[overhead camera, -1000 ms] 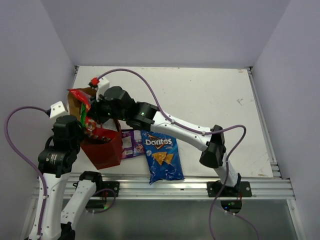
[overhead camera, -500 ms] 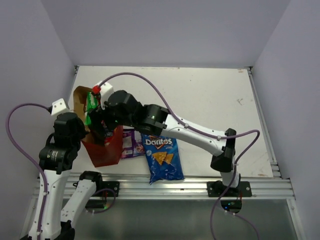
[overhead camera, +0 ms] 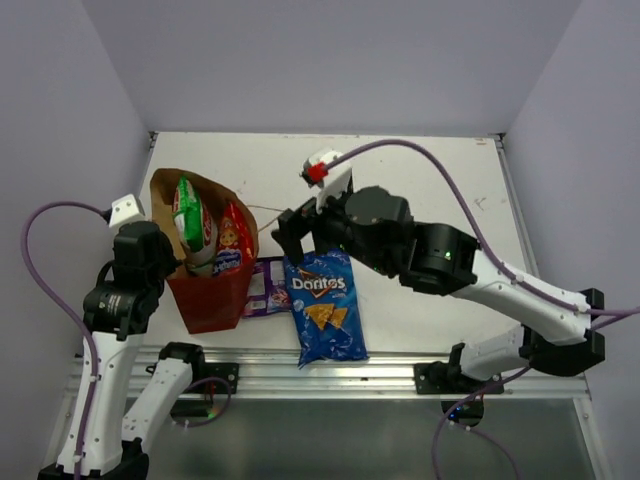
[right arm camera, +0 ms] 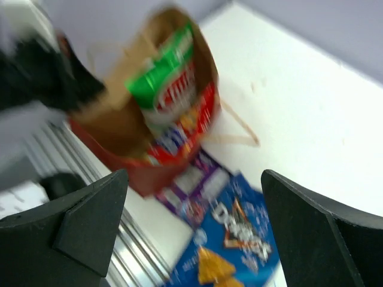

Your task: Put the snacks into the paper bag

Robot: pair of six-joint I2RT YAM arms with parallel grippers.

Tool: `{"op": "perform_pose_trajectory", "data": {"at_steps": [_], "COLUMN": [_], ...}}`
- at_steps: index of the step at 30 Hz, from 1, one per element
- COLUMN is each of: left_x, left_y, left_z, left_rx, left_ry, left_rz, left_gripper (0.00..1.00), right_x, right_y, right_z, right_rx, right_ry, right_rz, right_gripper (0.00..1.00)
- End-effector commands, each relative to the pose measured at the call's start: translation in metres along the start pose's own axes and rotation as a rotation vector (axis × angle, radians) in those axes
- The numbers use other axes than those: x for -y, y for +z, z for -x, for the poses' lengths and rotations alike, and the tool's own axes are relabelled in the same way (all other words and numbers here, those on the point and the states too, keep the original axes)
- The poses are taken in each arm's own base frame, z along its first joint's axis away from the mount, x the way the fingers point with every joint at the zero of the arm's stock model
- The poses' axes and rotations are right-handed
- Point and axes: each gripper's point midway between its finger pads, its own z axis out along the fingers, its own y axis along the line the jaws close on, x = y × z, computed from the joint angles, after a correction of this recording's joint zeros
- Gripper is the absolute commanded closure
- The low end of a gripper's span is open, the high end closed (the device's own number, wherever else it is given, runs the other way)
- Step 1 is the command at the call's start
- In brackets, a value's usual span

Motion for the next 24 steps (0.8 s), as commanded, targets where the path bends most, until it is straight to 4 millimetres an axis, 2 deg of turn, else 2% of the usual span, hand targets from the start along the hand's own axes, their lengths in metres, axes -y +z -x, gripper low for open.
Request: {"op": "perform_pose_trajectory", "data": {"at_steps": [1, 2, 3, 4, 5, 9, 19, 24], "left_x": [0.006, 0.006, 0.006, 0.005, 0.005, 0.003, 0.0, 0.0], "left_y": [0.006, 0.006, 0.007, 0.006, 0.006, 0.004, -0.011, -0.012], "left_z": [0.0, 0.0, -0.001, 0.0, 0.001, 0.003, 0.014, 0.007], "left_rx": [-0.006, -0.007, -0.012, -0.013, -0.011, -0.01, 0.02, 0.006], "left_ry": [0.019, 0.022, 0.025, 0.027, 0.027, 0.033, 0.017, 0.006], "left_rz": [-0.019, -0.015, -0.012, -0.007, -0.006, 0.002, -0.01, -0.017], "left_gripper": [1.0, 1.0, 1.0, 1.0, 1.0, 1.0, 1.0, 1.0], "right_x": [0.031, 0.038, 0.04, 0.045, 0.043, 0.041, 0.02, 0.014], "right_y": [0.009, 0.003, 0.0, -0.003, -0.004, -0.002, 0.012, 0.015], "right_z": [-0.128, -0.161, -0.176, -0.204, -0.215, -0.25, -0.311, -0.344], "right_rx": [-0.29, -0.356, -0.385, -0.436, -0.453, -0.518, -0.672, -0.756], "right_ry": [-0.052, -0.044, -0.037, -0.045, -0.026, -0.032, -0.037, -0.057], "right_rz": [-0.162, -0.182, -0.184, -0.196, -0.187, -0.166, -0.064, -0.025], "right_gripper": [0.02, 0.02, 0.02, 0.02, 0.03, 0.03, 0.05, 0.05]}}
